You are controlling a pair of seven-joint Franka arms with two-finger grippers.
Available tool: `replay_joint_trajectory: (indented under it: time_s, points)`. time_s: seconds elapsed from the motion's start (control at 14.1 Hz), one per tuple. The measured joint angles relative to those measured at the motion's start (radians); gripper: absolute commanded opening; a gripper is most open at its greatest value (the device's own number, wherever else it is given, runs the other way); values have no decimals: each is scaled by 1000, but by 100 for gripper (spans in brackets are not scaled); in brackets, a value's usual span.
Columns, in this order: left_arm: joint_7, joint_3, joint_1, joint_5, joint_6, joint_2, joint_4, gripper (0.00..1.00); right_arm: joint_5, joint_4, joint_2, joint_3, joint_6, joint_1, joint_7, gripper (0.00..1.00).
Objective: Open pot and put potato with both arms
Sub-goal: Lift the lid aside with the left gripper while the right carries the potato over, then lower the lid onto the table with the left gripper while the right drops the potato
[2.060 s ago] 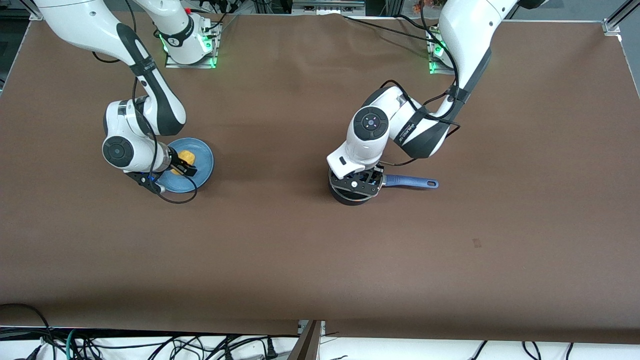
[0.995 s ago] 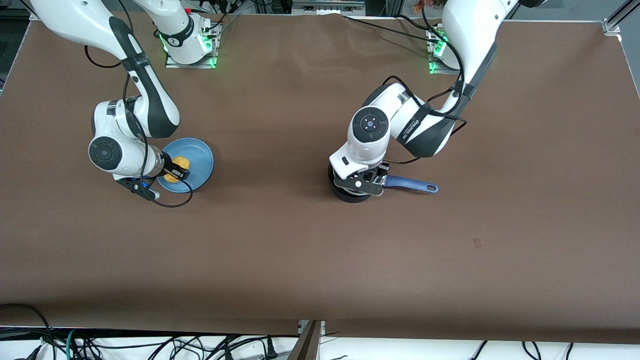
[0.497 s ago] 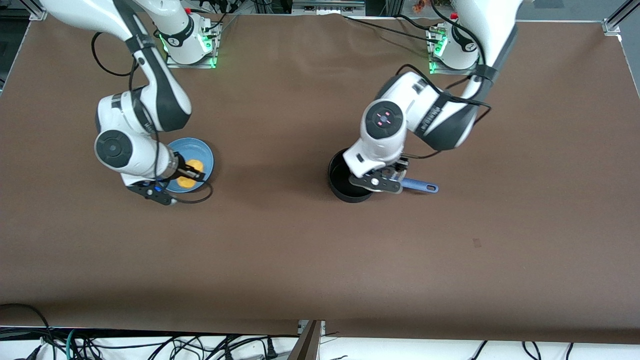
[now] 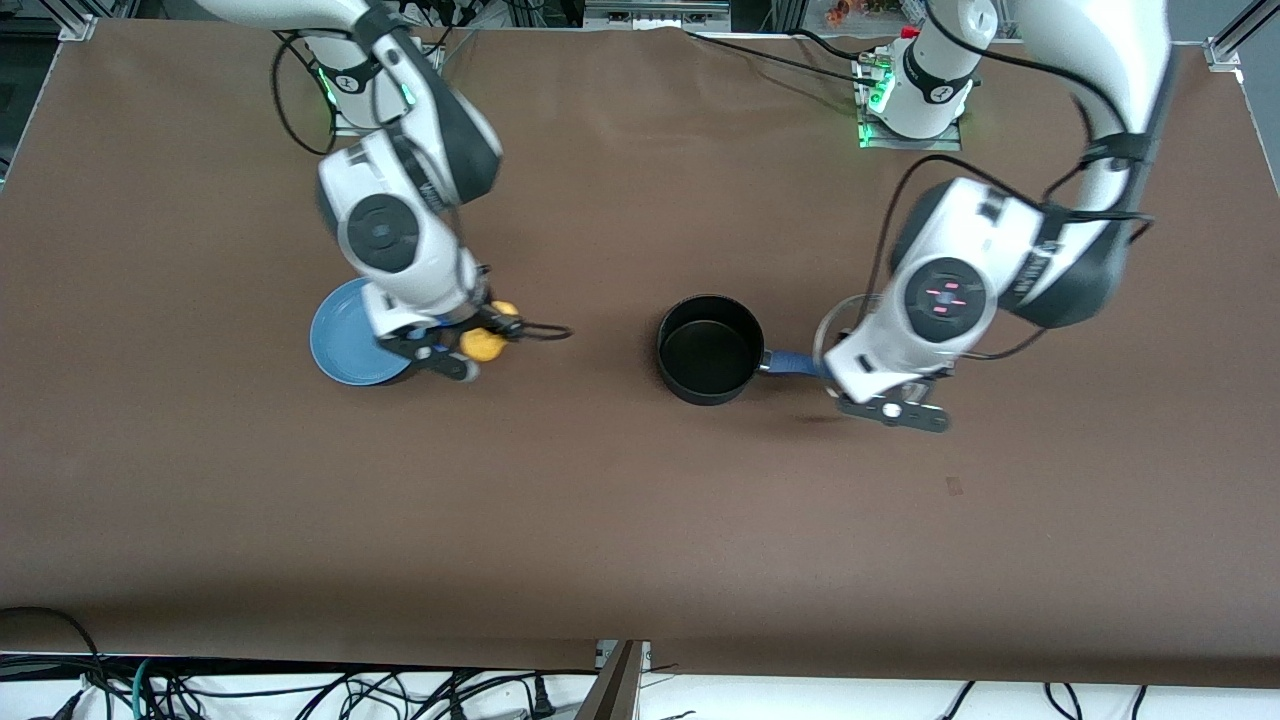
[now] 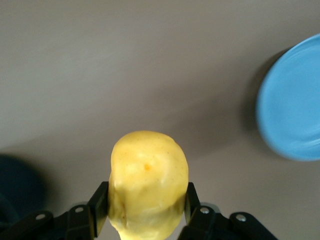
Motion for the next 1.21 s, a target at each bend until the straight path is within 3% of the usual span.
replay_joint_trajectory:
  time_s: [0.21, 0.5, 0.64, 0.92, 0.99, 1.07, 1.14, 1.21]
  points:
    - [33, -1, 92, 1, 63, -76, -121, 0, 1, 159, 118, 0, 15, 133, 148, 19]
    - [61, -2, 193, 4, 418, -209, -475, 0, 1, 303, 271, -2, 174, 244, 299, 19]
    - [119, -1, 261, 4, 581, -222, -598, 0, 1, 324, 321, -2, 273, 268, 346, 19]
    - [212, 1, 359, 34, 679, -162, -651, 0, 1, 333, 374, -2, 387, 288, 371, 19]
    - [211, 1, 365, 55, 681, -141, -649, 4, 1, 335, 382, -2, 408, 292, 382, 20]
    - [211, 1, 374, 61, 683, -120, -644, 60, 1, 336, 390, -2, 426, 297, 393, 22]
    - [212, 2, 386, 62, 685, -99, -636, 100, 1, 336, 397, -2, 435, 303, 401, 30]
    - [213, 2, 397, 63, 687, -81, -625, 100, 1, 337, 404, -2, 439, 309, 405, 30]
